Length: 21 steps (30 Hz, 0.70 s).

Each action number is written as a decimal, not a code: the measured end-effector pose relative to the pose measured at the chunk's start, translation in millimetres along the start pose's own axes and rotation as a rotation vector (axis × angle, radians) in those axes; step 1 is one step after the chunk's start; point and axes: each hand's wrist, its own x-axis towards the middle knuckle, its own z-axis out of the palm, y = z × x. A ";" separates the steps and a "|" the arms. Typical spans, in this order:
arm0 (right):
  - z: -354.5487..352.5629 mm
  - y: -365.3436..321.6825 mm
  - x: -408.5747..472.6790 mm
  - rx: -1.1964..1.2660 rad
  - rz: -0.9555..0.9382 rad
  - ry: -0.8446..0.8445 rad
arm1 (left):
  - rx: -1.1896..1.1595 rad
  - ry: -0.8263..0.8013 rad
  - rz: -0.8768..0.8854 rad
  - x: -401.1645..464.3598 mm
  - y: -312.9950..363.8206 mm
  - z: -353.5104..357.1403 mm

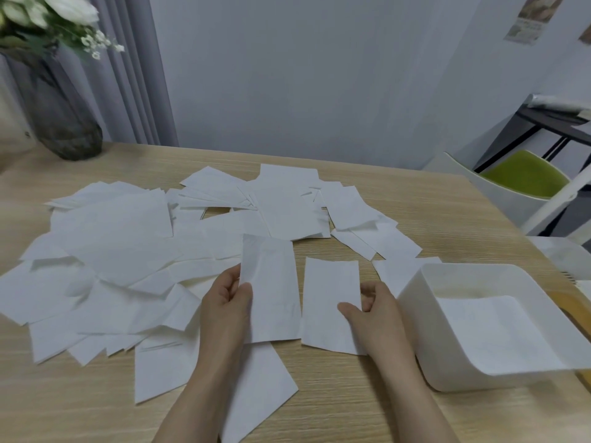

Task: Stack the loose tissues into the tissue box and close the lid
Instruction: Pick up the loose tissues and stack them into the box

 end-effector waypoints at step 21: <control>5.7 -31.3 -23.0 0.805 -0.086 -0.208 | -0.036 -0.032 -0.002 -2.0 0.6 0.1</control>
